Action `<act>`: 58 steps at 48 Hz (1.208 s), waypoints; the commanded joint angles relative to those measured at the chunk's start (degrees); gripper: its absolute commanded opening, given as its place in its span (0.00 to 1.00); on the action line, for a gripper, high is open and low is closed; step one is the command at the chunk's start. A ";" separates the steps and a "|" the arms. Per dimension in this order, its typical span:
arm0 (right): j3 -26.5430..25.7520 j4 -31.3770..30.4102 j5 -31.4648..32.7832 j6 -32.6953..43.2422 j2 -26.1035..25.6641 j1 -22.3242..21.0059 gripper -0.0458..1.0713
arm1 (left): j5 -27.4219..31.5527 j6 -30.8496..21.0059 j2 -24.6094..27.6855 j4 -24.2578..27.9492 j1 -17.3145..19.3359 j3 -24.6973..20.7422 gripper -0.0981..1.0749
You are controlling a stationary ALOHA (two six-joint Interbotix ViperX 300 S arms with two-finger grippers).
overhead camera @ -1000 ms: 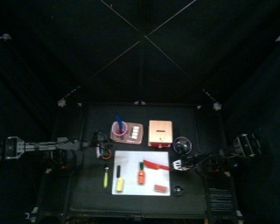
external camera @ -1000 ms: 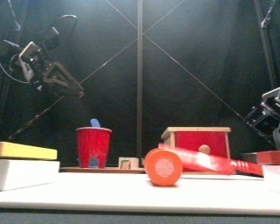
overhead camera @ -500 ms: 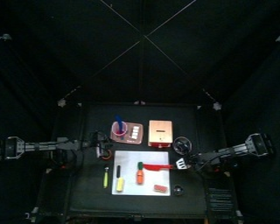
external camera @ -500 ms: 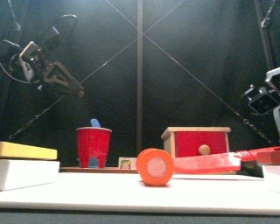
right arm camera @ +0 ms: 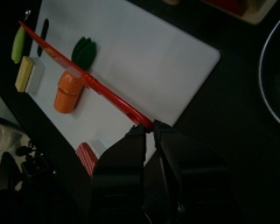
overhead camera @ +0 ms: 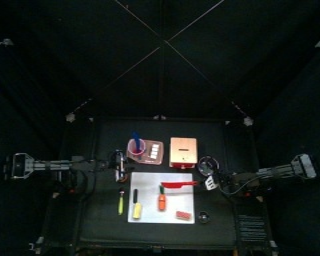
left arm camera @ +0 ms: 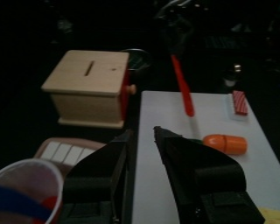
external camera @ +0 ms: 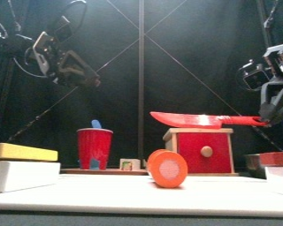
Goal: Cut carrot
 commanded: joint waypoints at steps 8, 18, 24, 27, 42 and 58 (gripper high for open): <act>-2.37 -4.31 -0.18 -0.18 0.26 -3.43 0.45 | -7.82 -1.23 10.55 -5.10 -4.22 -5.71 0.81; -2.46 -5.80 -0.62 0.09 0.62 -3.96 0.45 | -14.77 -3.08 18.90 -15.82 -8.26 -8.35 0.94; -2.46 -6.77 -1.14 0.00 0.70 -4.04 0.45 | -16.17 -3.25 24.26 -20.39 -9.32 -10.55 0.95; -2.46 -7.21 -1.41 0.00 0.70 -4.04 0.45 | -16.17 -3.34 26.72 -21.62 -9.32 -12.13 0.95; -2.37 -7.47 -1.41 -0.18 0.70 -4.04 0.45 | -16.17 -3.43 34.01 -24.87 -9.23 -18.63 0.95; -2.20 -7.47 -1.41 -0.26 0.70 -4.04 0.45 | -16.17 -4.57 35.42 -27.60 -10.63 -19.69 0.93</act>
